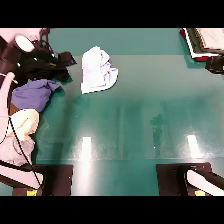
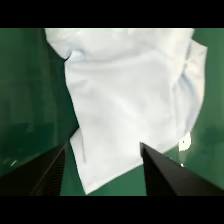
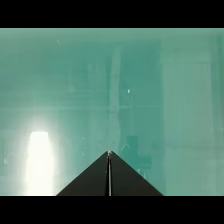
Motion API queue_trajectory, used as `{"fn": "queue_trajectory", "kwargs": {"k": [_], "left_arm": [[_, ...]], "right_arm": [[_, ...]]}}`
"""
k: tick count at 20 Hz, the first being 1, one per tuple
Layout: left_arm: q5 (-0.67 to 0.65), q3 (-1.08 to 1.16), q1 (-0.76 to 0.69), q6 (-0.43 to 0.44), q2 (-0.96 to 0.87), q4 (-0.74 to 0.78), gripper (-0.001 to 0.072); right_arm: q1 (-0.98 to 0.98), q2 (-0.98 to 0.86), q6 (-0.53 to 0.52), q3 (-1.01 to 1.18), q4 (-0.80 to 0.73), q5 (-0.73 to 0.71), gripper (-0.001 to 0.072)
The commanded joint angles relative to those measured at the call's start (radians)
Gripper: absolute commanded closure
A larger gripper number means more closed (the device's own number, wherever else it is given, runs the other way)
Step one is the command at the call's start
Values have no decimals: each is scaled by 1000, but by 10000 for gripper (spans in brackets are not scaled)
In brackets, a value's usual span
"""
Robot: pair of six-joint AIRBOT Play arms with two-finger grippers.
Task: Fold the shirts.
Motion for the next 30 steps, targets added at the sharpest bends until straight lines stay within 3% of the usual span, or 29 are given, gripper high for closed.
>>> {"fn": "queue_trajectory", "kwargs": {"k": [1, 5, 16, 17, 19, 20, 24, 28, 30], "left_arm": [[206, -191, -1, 37, -4, -51, 163], [206, -200, -10, 85, -73, -112, 162], [311, -195, -82, 109, -139, -191, 165], [319, -195, -89, 112, -139, -194, 199], [320, -194, -90, 111, -139, -214, 647], [315, -190, -90, 111, -138, -235, 684], [104, 15, -89, 116, -129, -255, 685], [-136, 330, -117, 231, -35, -290, 685], [-235, 440, -164, 245, 27, -307, 685]], "right_arm": [[1, -1, 0, 0, 1, 2, 696], [0, -1, 0, 0, 2, 22, 696], [63, -1, 0, 0, -2, 41, 696], [61, -1, 0, 0, -3, 43, 696], [58, -1, 0, 0, -2, 52, 696], [58, -1, 0, 0, -3, 58, 696], [58, 23, 0, 0, -2, 39, 696], [58, 149, 0, 1, -1, -89, 696], [58, 224, 0, 1, -1, -176, 696]]}}
